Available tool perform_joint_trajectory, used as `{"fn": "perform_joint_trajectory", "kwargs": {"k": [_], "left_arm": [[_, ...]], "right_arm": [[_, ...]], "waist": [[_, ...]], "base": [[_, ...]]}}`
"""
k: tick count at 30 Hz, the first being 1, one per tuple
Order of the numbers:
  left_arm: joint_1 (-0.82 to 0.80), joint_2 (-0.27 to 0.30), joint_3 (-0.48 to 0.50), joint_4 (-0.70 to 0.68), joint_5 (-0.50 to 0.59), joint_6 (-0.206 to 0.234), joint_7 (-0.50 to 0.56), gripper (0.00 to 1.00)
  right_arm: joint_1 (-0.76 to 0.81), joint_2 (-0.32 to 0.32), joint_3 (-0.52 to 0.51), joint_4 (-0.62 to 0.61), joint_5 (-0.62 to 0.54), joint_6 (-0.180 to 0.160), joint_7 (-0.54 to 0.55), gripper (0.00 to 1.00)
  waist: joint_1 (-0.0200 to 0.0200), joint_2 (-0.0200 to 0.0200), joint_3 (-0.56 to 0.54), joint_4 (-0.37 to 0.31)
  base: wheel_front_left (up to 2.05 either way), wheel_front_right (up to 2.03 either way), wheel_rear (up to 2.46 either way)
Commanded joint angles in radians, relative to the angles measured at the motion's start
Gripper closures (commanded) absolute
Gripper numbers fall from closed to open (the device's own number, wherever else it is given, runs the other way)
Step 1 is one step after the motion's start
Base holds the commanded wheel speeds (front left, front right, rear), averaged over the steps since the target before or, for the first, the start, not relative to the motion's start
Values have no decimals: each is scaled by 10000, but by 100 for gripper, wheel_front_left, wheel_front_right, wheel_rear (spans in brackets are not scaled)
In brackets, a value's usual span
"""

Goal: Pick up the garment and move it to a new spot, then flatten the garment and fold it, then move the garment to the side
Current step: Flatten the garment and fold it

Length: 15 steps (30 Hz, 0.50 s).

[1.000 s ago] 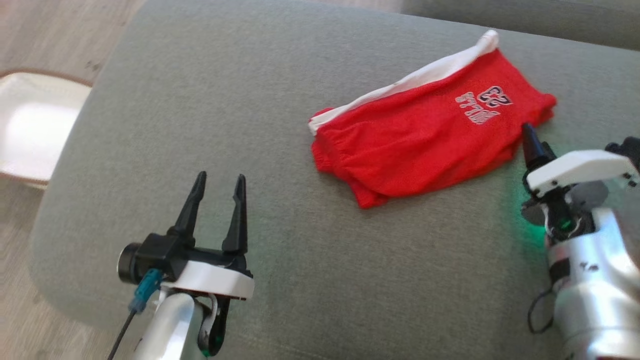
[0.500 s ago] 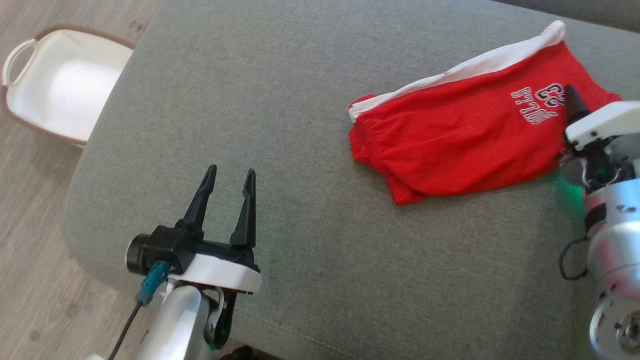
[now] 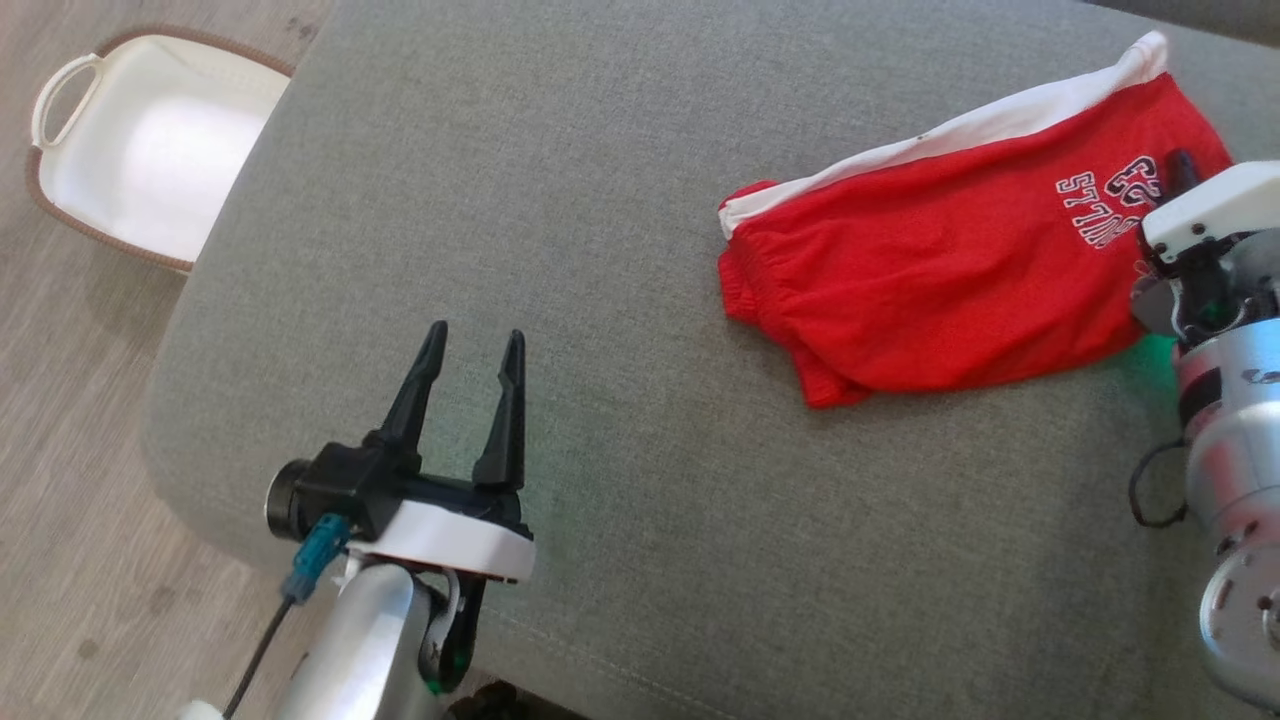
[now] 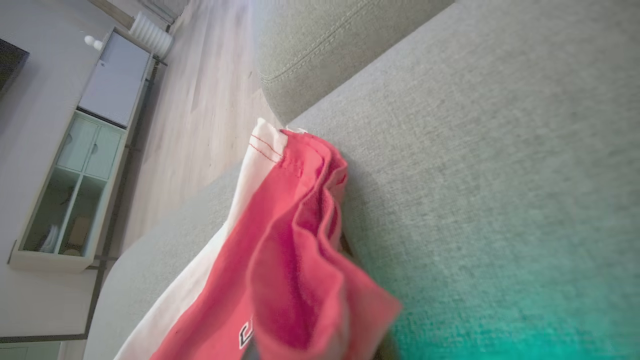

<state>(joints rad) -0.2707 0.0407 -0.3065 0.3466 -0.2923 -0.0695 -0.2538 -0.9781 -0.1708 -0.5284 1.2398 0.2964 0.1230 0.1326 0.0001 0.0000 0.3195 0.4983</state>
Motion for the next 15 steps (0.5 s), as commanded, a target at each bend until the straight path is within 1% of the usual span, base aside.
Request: {"fn": "perform_joint_trajectory", "kwargs": {"k": [1,3,7,15], "left_arm": [[-322,96,232,-255,101,52,-80,0],[-307,96,207,-231,159,26,-80,0],[-230,96,241,-217,188,8,-80,0],[77,121,595,-152,465,-68,-80,0]], "right_arm": [[176,467,32,138,49,77,-98,100],[265,381,-114,148,3,77,-482,100],[276,521,-391,90,126,77,-1165,100],[1023,851,-628,-272,632,77,-2055,100]], "waist": [[-1,0,-76,-54],[-1,0,-185,-126],[-1,0,-480,-364],[-1,0,-1295,-1198]], "base": [[0,0,0],[0,0,0],[0,0,0],[0,0,0]]}}
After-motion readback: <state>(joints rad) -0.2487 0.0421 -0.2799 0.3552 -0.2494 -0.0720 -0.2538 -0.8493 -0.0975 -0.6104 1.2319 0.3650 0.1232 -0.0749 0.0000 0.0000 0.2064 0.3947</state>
